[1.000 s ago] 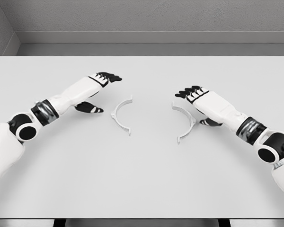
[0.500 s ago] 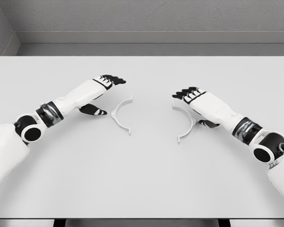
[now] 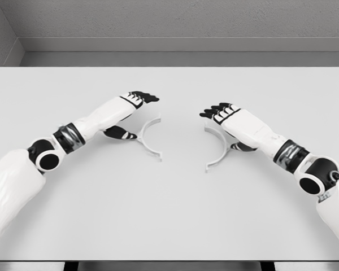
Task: Assemble PVC drainage pipe clamps
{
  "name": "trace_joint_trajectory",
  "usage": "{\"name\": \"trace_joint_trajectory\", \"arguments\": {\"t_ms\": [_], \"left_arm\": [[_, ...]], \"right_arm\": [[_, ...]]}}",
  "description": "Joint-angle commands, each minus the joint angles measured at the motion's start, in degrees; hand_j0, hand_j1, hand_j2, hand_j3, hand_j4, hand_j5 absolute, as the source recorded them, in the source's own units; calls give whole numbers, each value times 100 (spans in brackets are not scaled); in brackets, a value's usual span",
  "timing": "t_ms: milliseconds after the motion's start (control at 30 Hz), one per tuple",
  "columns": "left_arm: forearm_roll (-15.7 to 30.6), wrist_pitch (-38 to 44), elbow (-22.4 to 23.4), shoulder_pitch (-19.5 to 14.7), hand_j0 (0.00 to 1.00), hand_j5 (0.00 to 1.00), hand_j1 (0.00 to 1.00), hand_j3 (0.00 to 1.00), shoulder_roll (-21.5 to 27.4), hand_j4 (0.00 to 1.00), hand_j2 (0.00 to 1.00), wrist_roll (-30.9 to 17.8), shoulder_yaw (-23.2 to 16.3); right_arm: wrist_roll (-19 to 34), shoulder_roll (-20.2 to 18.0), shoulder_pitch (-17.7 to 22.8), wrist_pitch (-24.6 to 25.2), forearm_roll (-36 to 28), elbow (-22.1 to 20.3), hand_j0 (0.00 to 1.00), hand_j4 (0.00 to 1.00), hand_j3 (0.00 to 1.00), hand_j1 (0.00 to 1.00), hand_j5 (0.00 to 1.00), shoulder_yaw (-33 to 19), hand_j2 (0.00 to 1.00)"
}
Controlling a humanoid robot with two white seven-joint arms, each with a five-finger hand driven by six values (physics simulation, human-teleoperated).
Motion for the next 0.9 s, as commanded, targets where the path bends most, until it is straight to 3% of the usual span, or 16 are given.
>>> {"name": "trace_joint_trajectory", "arguments": {"t_ms": [0, 267, 467, 600, 867], "left_arm": [[19, 1, -10, 0, 100, 100, 100, 100, -66, 100, 100, 4, 4], [-210, 1, -45, 44, 100, 100, 100, 100, -242, 100, 100, 4, 13], [-201, 1, 25, -44, 100, 100, 100, 100, 92, 100, 100, 4, 101], [-210, 1, 754, -483, 100, 100, 100, 100, -154, 100, 100, 4, 39], [-210, 1, 1080, -694, 100, 100, 100, 100, -365, 100, 100, 4, 31]], "right_arm": [[-3, 2, 0, 20, -28, -2, 100, 100, 100, 100, 100, 50, 100], [5, 37, 9, 20, -28, -11, 100, 100, 100, 100, 100, 120, 100], [5, 46, 26, 20, -28, -20, 100, 100, 100, 100, 100, 147, 100], [5, 54, 26, 20, -28, -28, 100, 100, 100, 100, 100, 147, 100], [146, 72, 79, 64, -36, -310, 100, 100, 100, 100, 100, 138, 100]]}}
